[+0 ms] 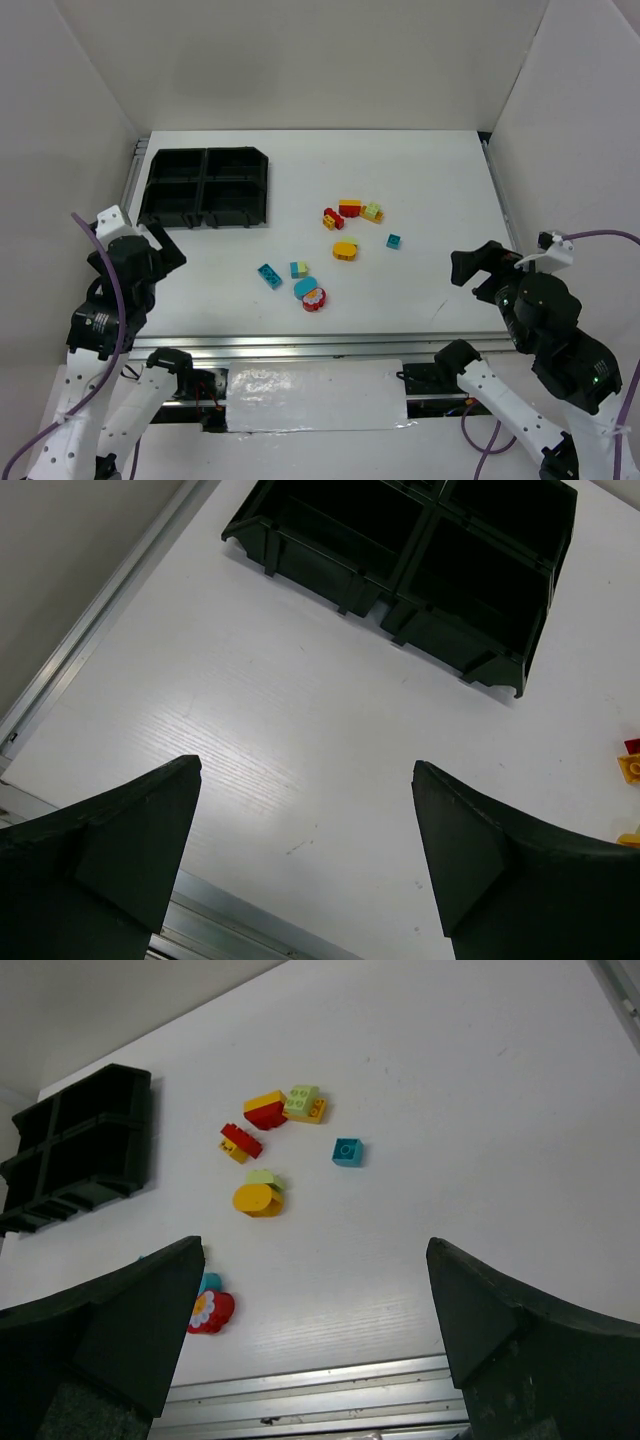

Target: Sort the legos into containers by color

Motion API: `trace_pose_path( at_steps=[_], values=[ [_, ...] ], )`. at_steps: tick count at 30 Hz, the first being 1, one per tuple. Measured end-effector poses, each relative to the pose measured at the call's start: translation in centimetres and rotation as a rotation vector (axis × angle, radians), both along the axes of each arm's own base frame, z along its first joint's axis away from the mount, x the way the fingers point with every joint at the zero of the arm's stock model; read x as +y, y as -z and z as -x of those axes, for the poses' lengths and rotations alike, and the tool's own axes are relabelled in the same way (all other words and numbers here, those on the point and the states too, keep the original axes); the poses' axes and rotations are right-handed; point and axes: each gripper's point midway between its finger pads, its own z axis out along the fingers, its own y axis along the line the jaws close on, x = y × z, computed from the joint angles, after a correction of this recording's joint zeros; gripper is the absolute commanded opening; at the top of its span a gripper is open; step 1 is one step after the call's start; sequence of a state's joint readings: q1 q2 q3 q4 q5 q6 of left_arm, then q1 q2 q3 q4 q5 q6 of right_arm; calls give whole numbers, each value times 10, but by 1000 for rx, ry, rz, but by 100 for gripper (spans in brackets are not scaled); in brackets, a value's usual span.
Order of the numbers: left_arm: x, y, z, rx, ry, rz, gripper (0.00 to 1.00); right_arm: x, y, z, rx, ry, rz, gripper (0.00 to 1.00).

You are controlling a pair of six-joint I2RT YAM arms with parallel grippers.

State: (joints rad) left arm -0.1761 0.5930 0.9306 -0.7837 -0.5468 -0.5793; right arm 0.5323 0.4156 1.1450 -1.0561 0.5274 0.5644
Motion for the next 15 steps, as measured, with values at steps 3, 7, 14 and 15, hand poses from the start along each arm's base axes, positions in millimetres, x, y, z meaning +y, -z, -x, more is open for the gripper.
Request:
trace_pose_path(
  at_steps=[3, 7, 14, 15],
  values=[
    [0, 1, 0, 3, 1, 0, 99, 2, 1, -1, 6, -2, -10, 99],
    [0, 3, -1, 11, 1, -1, 99, 10, 8, -5, 24, -21, -28, 100],
    [-1, 4, -2, 19, 3, -2, 99, 49, 55, -35, 198, -84, -31, 99],
    [-1, 4, -3, 20, 3, -3, 99, 58, 67, -44, 239, -95, -29, 99]
  ],
)
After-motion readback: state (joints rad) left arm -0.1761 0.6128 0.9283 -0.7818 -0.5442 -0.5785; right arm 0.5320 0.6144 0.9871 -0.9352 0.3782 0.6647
